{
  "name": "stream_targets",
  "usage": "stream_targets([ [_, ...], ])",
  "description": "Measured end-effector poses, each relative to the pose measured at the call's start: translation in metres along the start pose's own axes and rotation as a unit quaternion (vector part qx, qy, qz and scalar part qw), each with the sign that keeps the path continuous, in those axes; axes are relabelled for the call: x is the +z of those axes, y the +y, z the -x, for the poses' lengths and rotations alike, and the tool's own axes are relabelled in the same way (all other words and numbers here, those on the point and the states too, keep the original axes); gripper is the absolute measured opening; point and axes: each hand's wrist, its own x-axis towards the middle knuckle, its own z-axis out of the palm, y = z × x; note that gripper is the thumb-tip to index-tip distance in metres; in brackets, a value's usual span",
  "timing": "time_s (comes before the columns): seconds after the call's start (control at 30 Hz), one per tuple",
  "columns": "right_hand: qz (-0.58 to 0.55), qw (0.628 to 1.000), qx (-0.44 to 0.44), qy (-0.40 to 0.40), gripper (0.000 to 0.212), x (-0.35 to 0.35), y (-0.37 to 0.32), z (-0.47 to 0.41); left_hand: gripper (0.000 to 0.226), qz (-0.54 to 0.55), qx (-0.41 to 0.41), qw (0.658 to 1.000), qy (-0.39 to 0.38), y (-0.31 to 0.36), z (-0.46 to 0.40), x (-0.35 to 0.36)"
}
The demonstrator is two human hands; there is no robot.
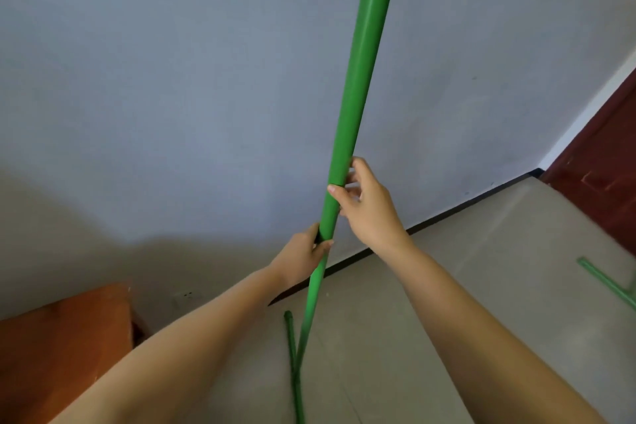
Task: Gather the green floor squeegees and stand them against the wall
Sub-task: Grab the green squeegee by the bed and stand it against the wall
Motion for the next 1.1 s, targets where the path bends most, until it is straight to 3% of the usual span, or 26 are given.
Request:
stream_targets([
  [0.63, -0.019, 0.997, -0.044, -0.058, 0.024, 0.079, -0.025, -0.043, 0.028, -0.012, -0.058, 0.996, 0.064, -0.047, 0.006, -0.072],
  [0.9, -0.018, 0.995, -0.035, -0.095, 0.032, 0.072, -0.024, -0.041, 0.032, -0.030, -0.066, 0.996, 0.054, -0.044, 0.007, -0.069],
  [1.0, -0.016, 0.992, -0.006, -0.122, 0.045, 0.055, -0.015, -0.029, 0.035, -0.080, -0.082, 0.992, 0.049, -0.037, 0.015, -0.070],
  [1.1, -0.009, 0.994, 0.014, -0.112, 0.049, 0.016, 0.009, 0.006, 0.041, -0.154, -0.076, 0.980, 0.099, -0.025, 0.036, -0.072],
])
